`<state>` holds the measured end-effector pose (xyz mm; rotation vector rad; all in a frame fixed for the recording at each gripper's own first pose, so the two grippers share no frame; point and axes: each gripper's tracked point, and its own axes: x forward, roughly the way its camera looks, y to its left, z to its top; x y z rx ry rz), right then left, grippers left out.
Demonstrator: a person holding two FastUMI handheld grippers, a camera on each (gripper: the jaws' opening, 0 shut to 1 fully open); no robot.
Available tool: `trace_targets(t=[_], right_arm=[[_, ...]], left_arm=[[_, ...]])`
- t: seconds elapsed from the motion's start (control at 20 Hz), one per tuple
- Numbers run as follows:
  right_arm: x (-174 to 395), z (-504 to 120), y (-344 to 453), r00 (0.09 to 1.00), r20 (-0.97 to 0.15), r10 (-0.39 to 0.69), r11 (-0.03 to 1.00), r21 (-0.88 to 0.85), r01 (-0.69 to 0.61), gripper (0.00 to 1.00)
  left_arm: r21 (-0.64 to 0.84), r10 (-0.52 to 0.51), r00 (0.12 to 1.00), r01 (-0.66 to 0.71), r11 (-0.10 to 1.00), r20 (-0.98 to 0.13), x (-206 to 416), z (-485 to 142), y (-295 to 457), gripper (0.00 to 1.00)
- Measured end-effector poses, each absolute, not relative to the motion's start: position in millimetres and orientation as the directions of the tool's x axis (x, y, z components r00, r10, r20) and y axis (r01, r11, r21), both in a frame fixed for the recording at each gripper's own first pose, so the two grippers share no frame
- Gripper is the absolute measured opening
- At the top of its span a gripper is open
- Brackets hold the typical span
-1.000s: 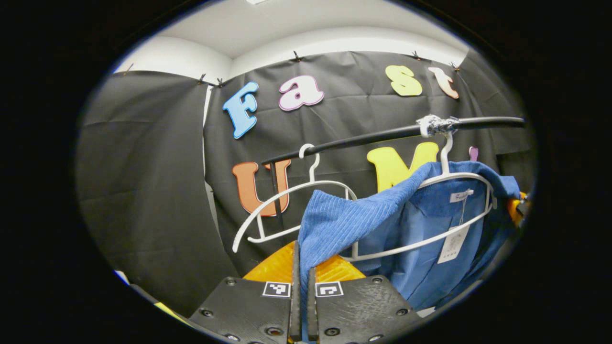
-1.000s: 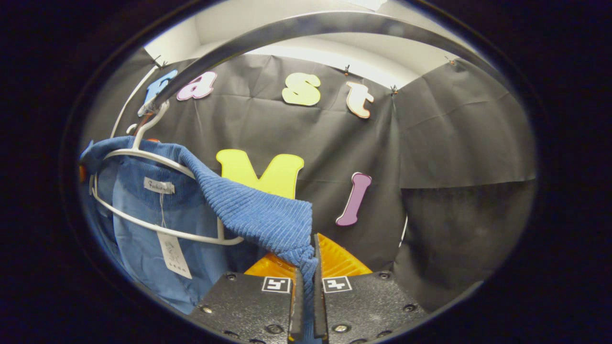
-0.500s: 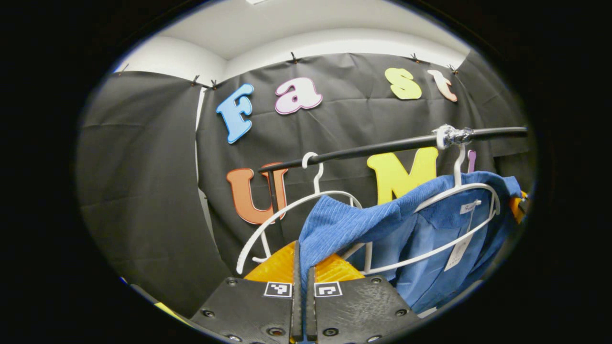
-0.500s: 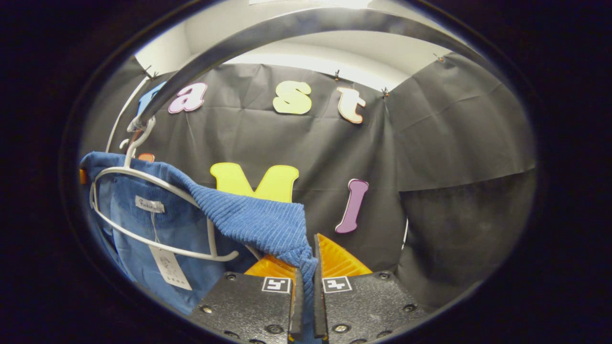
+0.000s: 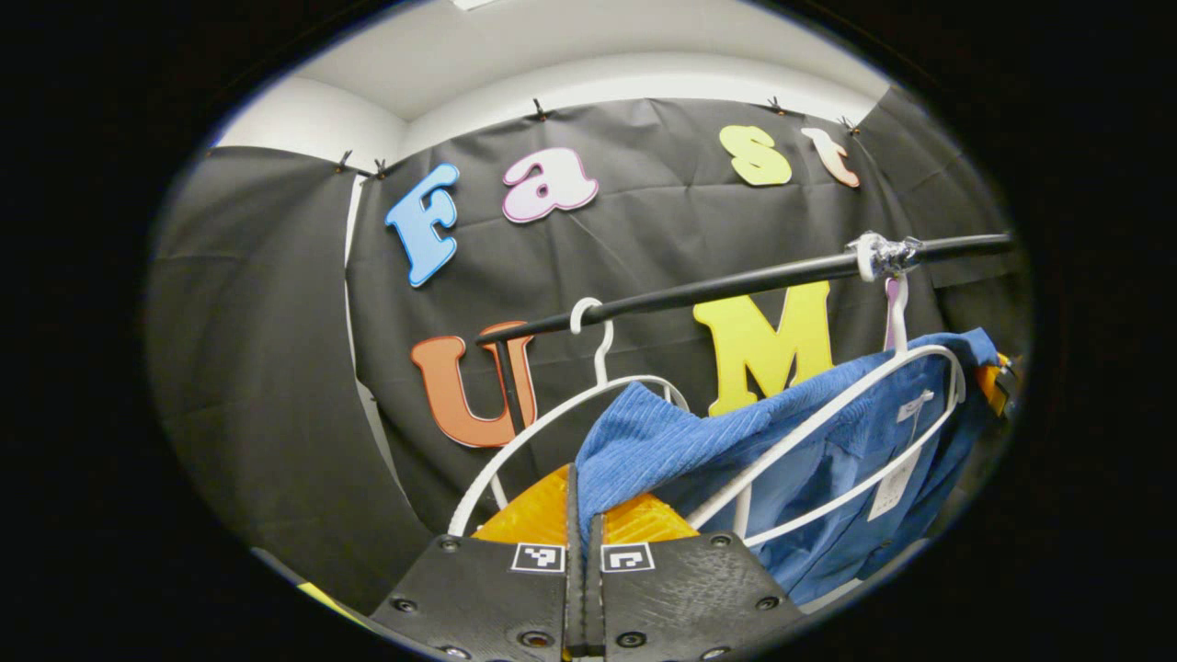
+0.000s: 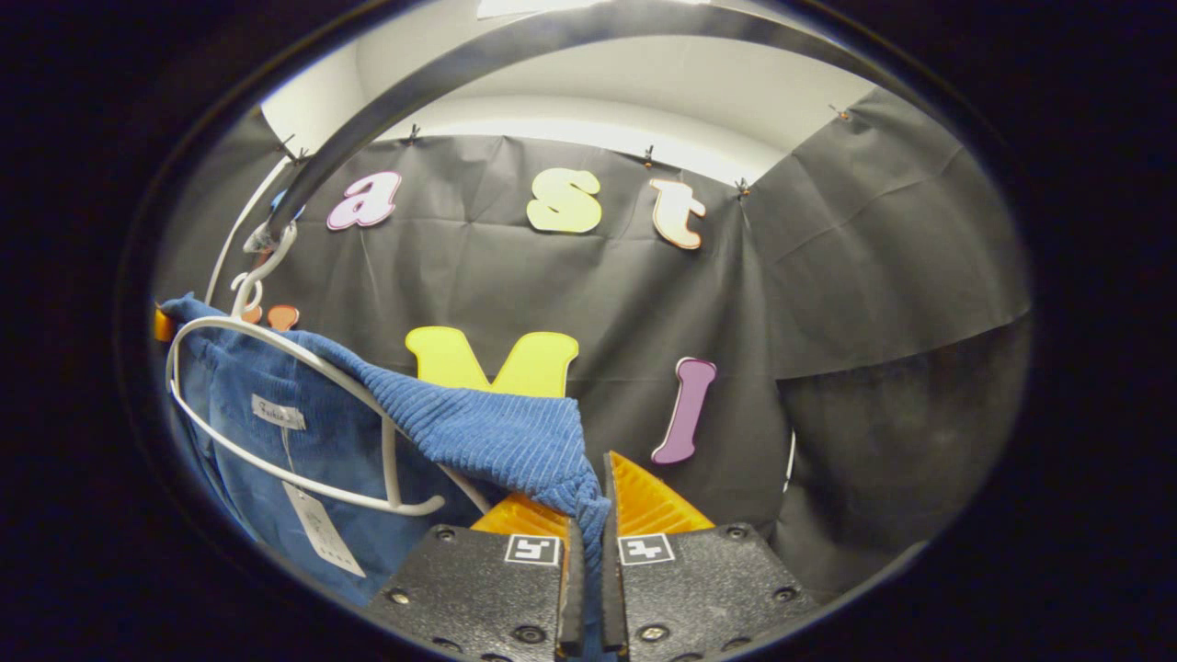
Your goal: Grasp the clothes on the hanger with both hands and then place them into the laundry hamper below.
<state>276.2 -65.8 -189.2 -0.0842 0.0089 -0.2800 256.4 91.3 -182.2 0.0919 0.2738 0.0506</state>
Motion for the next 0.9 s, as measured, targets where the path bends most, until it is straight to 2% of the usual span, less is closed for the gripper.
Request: trace_targets(t=[0.05, 0.1, 0.3, 0.75, 0.8, 0.85, 0.9], right_arm=[[278.8, -193.0, -64.6, 0.965, -0.002, -0.263, 0.963, -0.060, 0.263, 0.10], [280.9, -200.6, -63.7, 0.967, -0.025, -0.254, 0.967, -0.034, 0.253, 0.10], [286.0, -226.1, -64.7, 0.967, -0.108, -0.232, 0.969, 0.057, 0.239, 0.11], [306.7, -238.1, -62.0, 0.976, -0.179, -0.121, 0.969, 0.190, 0.155, 0.10], [307.9, -241.2, -62.5, 0.976, -0.189, -0.107, 0.968, 0.203, 0.145, 0.11], [308.5, -247.2, -65.5, 0.973, -0.208, -0.102, 0.966, 0.214, 0.147, 0.10], [309.3, -253.3, -65.9, 0.969, -0.232, -0.087, 0.960, 0.239, 0.144, 0.10]], left_arm=[[0.083, 0.053, 0.960, -0.031, 0.996, -0.275, 258.0, -185.7, 93.5, 0.05], [0.065, 0.041, 0.959, -0.023, 0.998, -0.281, 260.9, -188.9, 94.4, 0.00], [0.011, -0.026, 0.956, 0.031, 0.999, -0.294, 269.4, -197.5, 89.7, 0.00], [-0.126, -0.165, 0.926, 0.129, 0.984, -0.338, 282.6, -218.7, 92.3, 0.00], [-0.133, -0.178, 0.921, 0.140, 0.981, -0.345, 284.1, -221.7, 91.7, 0.05], [-0.139, -0.190, 0.916, 0.150, 0.979, -0.352, 284.6, -224.7, 91.3, 0.00], [-0.145, -0.204, 0.909, 0.161, 0.976, -0.363, 283.8, -227.9, 90.0, 0.05]])
